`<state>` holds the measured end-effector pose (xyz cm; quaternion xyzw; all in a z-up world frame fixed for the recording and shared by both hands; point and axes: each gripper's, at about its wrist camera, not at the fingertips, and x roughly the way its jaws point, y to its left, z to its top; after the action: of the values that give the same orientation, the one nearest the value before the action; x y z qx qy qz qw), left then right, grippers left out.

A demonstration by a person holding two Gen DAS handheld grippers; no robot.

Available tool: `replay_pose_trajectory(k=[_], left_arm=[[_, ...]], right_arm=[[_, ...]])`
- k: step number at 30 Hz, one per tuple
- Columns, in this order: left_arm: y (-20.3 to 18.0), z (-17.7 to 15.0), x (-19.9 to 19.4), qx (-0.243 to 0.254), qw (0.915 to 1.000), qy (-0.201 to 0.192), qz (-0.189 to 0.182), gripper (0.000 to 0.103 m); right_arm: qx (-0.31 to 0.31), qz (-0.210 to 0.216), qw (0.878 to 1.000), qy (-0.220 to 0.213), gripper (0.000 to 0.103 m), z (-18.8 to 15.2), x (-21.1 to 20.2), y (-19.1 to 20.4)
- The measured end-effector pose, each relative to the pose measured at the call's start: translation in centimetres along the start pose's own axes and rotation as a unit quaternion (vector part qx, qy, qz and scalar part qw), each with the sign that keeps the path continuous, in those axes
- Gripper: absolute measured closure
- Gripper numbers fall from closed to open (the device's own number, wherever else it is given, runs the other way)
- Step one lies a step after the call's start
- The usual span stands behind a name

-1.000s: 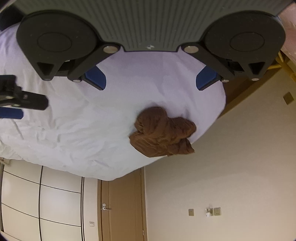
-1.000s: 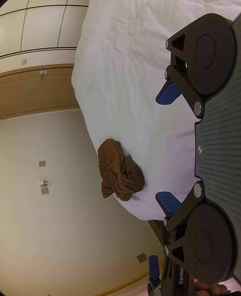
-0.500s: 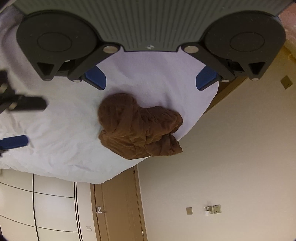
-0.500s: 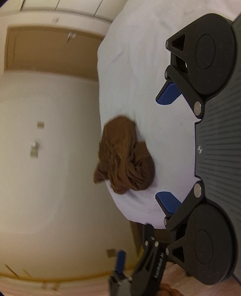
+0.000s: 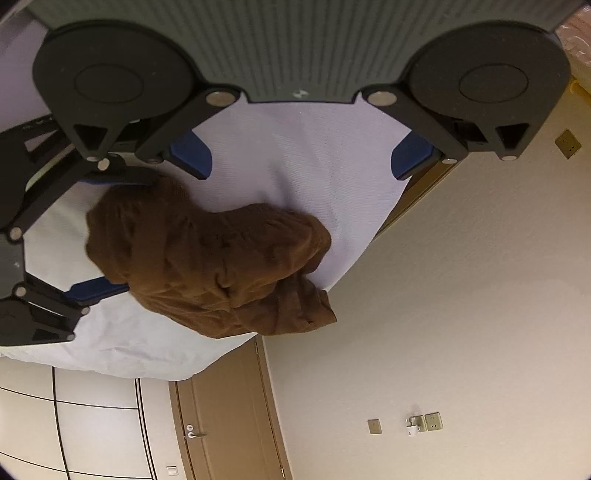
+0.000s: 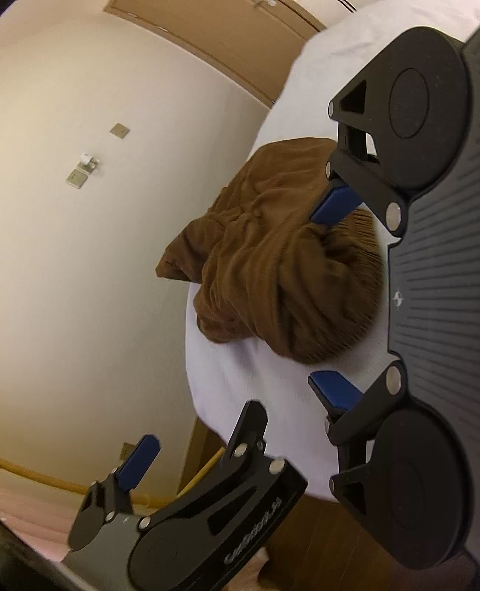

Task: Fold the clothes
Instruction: 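Grasp the brown garment with the right gripper while the left gripper grasps it too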

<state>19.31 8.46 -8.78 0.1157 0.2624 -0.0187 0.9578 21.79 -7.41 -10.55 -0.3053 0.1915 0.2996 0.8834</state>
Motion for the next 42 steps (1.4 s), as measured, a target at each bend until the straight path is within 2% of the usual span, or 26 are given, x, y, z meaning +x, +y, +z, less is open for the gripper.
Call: replay_pose_trajectory(k=[2, 4, 6, 7, 11, 14, 16, 18, 20, 22, 25, 26, 27, 29, 33, 36, 38, 39, 40, 42], left_arm=[[-0.2, 0.1, 0.1, 0.004, 1.0, -0.004, -0.002, 0.001], [-0.8, 0.1, -0.2, 0.012, 0.9997, -0.014, -0.013, 0.001], [-1.8, 0.1, -0.9, 0.027, 0.9988, -0.03, -0.027, 0.001], [-2.5, 0.1, -1.3, 0.038, 0.998, -0.039, -0.032, 0.001], [-6.1, 0.7, -3.0, 0.078, 0.9924, -0.076, -0.057, 0.001], [-9.7, 1.2, -5.4, 0.1, 0.9834, -0.114, -0.1, 0.002], [-12.4, 1.5, -7.5, 0.115, 0.9728, -0.139, -0.145, 0.005], [-15.0, 1.8, -9.9, 0.132, 0.9601, -0.159, -0.188, 0.012], [-17.5, 1.8, -12.4, 0.148, 0.9468, -0.178, -0.224, 0.016], [-19.8, 1.8, -14.9, 0.155, 0.9334, -0.193, -0.26, 0.023], [-22.6, 1.8, -18.5, 0.167, 0.9091, -0.206, -0.321, 0.059], [-23.4, 2.0, -19.7, 0.169, 0.9008, -0.206, -0.343, 0.077], [-23.8, 2.4, -20.7, 0.166, 0.8929, -0.205, -0.365, 0.086], [-24.1, 3.6, -22.2, 0.166, 0.8787, -0.211, -0.394, 0.09], [-23.0, 7.3, -25.3, 0.16, 0.8509, -0.247, -0.435, 0.093], [-22.3, 9.6, -27.8, 0.15, 0.8309, -0.271, -0.462, 0.093], [-22.4, 11.7, -28.1, 0.142, 0.8212, -0.275, -0.479, 0.092], [-23.0, 12.7, -27.7, 0.139, 0.82, -0.269, -0.486, 0.089], [-23.9, 13.6, -27.0, 0.135, 0.8224, -0.261, -0.487, 0.086], [-26.8, 15.2, -24.2, 0.127, 0.8377, -0.237, -0.475, 0.071]], right_arm=[[-0.021, 0.0, 1.0, 0.002, 0.025, 0.0, 1.0, -0.1], [-0.034, 0.004, 0.999, 0.003, 0.063, 0.0, 1.6, -0.5], [-0.006, 0.002, 1.0, 0.001, 0.084, 0.0, 0.5, -2.1], [0.015, 0.001, 1.0, -0.003, 0.086, -0.1, -0.2, -3.1], [0.122, -0.006, 0.992, -0.025, 0.087, -0.8, -5.3, -8.1], [0.183, -0.024, 0.982, -0.041, 0.087, -1.8, -11.2, -11.5], [0.21, -0.044, 0.976, -0.05, 0.087, -2.7, -15.6, -13.2], [0.231, -0.063, 0.969, -0.057, 0.087, -3.8, -20.0, -14.2], [0.248, -0.087, 0.963, -0.059, 0.087, -5.2, -24.5, -14.6], [0.261, -0.111, 0.957, -0.061, 0.087, -6.4, -28.6, -14.3], [0.28, -0.143, 0.947, -0.064, 0.087, -7.9, -34.3, -13.5], [0.286, -0.154, 0.943, -0.065, 0.087, -8.3, -36.2, -13.3], [0.293, -0.165, 0.94, -0.066, 0.087, -8.8, -38.1, -13.0], [0.305, -0.187, 0.931, -0.068, 0.087, -9.8, -41.9, -12.5], [0.328, -0.228, 0.914, -0.073, 0.087, -11.6, -49.4, -11.5], [0.334, -0.244, 0.906, -0.092, 0.087, -11.4, -54.4, -11.0], [0.334, -0.253, 0.902, -0.104, 0.086, -10.9, -57.3, -10.8], [0.336, -0.259, 0.898, -0.112, 0.086, -10.8, -58.7, -11.0], [0.341, -0.264, 0.894, -0.118, 0.085, -10.9, -59.6, -11.5], [0.352, -0.277, 0.886, -0.12, 0.084, -11.8, -60.5, -13.1]])
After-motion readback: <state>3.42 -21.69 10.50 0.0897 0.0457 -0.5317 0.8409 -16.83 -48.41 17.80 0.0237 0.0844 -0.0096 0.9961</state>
